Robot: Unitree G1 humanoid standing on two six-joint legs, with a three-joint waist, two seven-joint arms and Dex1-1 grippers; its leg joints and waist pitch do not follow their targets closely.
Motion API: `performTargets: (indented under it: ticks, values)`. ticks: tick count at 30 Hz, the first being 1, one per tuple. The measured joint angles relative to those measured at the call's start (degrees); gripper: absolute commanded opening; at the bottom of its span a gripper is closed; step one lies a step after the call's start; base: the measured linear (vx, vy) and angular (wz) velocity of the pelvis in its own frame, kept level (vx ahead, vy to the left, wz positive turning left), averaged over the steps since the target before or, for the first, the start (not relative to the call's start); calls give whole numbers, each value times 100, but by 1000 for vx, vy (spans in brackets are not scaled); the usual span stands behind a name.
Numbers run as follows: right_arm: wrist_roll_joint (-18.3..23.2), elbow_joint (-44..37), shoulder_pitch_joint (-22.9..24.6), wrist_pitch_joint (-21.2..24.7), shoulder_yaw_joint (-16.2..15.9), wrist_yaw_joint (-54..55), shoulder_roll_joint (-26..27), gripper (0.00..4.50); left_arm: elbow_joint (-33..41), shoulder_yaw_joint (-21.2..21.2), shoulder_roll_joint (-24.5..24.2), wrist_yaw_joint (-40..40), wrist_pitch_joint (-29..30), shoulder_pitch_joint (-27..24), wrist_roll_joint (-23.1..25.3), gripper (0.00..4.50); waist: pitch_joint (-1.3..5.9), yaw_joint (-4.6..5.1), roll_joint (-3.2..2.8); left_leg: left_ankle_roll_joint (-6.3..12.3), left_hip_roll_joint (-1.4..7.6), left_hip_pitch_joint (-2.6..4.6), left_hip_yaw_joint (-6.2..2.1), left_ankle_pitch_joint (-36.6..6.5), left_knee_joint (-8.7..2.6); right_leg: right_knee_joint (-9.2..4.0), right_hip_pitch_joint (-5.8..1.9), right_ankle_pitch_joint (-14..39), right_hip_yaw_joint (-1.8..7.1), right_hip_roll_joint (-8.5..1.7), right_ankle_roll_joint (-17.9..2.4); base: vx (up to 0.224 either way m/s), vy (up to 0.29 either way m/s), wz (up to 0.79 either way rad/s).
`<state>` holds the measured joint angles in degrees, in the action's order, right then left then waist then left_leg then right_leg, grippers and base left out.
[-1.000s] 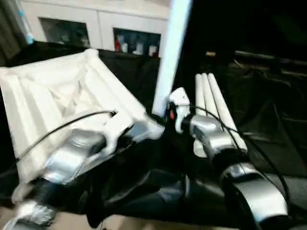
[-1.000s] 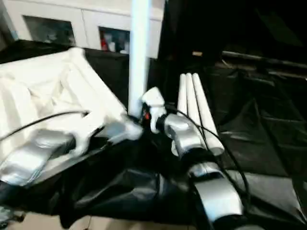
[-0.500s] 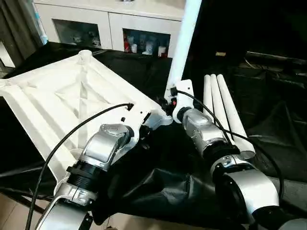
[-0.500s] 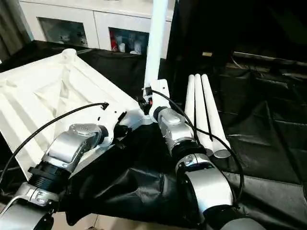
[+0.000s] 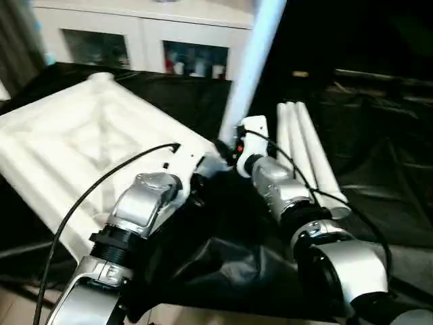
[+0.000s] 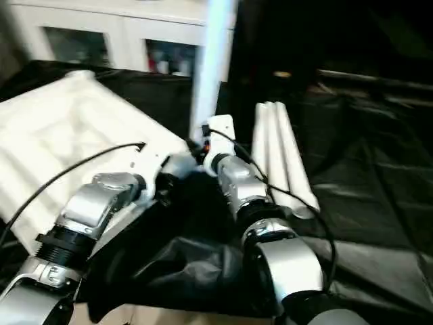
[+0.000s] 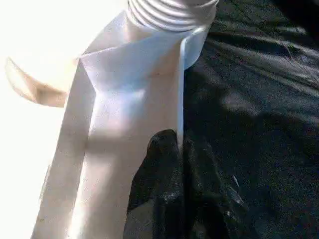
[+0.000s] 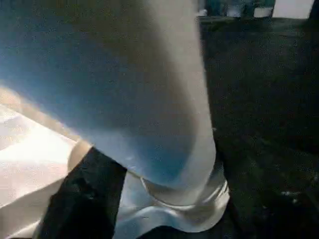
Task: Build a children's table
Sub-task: Insert table leg to table base
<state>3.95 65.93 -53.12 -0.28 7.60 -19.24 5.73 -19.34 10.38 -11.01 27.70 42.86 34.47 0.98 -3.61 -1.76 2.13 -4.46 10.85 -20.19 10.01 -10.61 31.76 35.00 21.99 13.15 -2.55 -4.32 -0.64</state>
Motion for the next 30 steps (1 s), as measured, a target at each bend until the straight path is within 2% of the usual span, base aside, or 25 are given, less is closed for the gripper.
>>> performTargets:
  ticks: [2,4,6,8,13,15,18,20,23,24,28,30]
  values:
    - [19,1,-27,-5,45,-129,11,334,1,8,-28,17,-48,0,1,0,-1,-4,-2,-1,2,2,0,0,-6,0,3,0,0,2,0,0,0,0]
    - [39,0,-52,-18,98,-261,26,364,12,9,-58,38,-75,-1,0,0,-2,-3,-5,-1,3,1,1,0,-10,0,7,-16,0,5,-27,0,0,0]
    - [77,0,-66,-42,105,-370,36,364,38,15,-92,67,-76,-2,1,0,-3,-1,-7,-7,7,2,1,5,-9,-1,10,-16,3,11,-26,0,0,0]
    - [102,1,-69,-70,107,-381,43,395,67,29,-117,85,-76,-3,1,0,-4,-1,-9,-8,9,0,1,5,-10,-2,13,-15,3,13,-26,0,0,0]
    - [180,26,-73,-169,200,-445,107,427,112,83,-162,104,-86,-6,21,0,-11,2,-18,-10,13,2,4,6,-9,1,26,-17,4,16,-28,0,0,0]
    - [243,48,-84,-169,264,-533,115,388,162,105,-193,145,-88,-23,55,0,-11,4,-19,-10,15,5,4,6,-9,1,27,-17,3,18,-28,0,0,0]
    - [264,59,-93,-169,317,-606,92,389,264,138,-246,192,-88,-69,62,0,-12,3,-20,-10,18,2,5,6,-9,1,34,-17,2,22,-28,0,0,0]
    - [266,64,-94,-169,317,-654,86,354,294,165,-274,205,-88,-81,63,0,-12,2,-20,-8,22,2,5,7,-7,3,34,-17,2,26,-28,0,0,0]
    - [246,95,-107,-167,314,-710,57,352,348,225,-377,304,-88,-96,68,0,-12,-6,-20,-3,32,2,5,11,-2,6,34,-17,1,37,-29,0,0,0]
    - [246,146,-123,-167,314,-765,32,325,396,251,-427,338,-88,-124,72,0,-12,-9,-20,-2,38,2,5,11,1,9,34,-17,1,42,-30,0,0,0]
    - [211,213,-146,-154,313,-885,-28,307,479,283,-506,401,-88,-173,97,0,-11,-32,-20,-20,65,1,5,16,11,11,34,-24,0,70,-42,0,0,0]
    - [209,251,-146,-143,311,-950,-61,283,518,288,-548,443,-90,-202,97,0,-12,-46,-21,-29,80,2,4,19,15,16,34,-26,0,84,-45,0,0,0]
